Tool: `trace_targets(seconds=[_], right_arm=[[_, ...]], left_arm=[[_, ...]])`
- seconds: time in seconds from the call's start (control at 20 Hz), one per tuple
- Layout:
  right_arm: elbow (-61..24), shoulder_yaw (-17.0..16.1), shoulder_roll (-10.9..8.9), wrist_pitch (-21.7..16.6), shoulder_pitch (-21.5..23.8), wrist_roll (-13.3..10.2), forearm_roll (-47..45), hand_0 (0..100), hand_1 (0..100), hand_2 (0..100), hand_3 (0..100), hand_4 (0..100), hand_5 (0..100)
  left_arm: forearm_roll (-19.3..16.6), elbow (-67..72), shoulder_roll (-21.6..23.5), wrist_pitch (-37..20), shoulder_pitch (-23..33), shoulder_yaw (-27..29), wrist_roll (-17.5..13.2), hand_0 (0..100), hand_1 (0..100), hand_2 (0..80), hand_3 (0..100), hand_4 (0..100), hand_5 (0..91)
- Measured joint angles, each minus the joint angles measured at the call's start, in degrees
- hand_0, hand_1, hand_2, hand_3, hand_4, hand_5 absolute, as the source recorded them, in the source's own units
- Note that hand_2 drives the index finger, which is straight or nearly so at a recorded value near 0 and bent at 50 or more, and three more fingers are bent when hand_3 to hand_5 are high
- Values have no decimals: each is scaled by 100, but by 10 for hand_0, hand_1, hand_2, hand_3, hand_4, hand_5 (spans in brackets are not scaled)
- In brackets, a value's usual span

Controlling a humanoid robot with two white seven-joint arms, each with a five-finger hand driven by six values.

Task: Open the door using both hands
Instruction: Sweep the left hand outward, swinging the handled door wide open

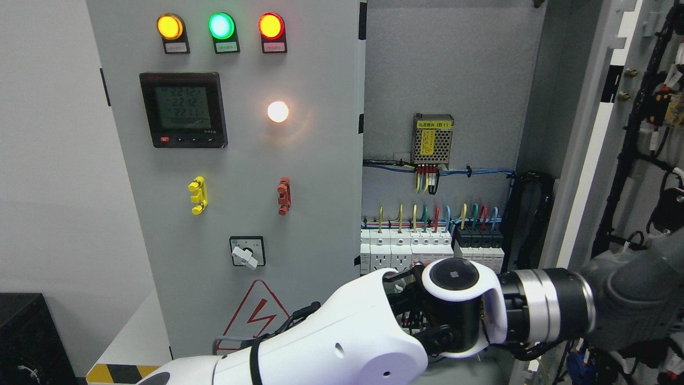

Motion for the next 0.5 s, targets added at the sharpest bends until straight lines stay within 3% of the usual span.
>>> trace_targets(seconds=[0.2, 0.35, 0.5], right_arm=[[0, 0, -2, 0, 0, 0, 0, 0, 0, 0, 0, 0, 0], [1, 0, -2, 0, 0, 0, 0, 0, 0, 0, 0, 0, 0], [0, 0, -2, 0, 0, 0, 0, 0, 0, 0, 0, 0, 0]], left_arm=[[20, -477, 751, 89, 486, 141, -128, 0, 0, 0, 0, 0, 0], [-19, -924, 1463, 109, 1176, 201, -373, 0, 0, 0, 0, 0, 0], [-460, -1291, 2191, 121, 2281, 195, -493, 0, 0, 0, 0, 0, 0]])
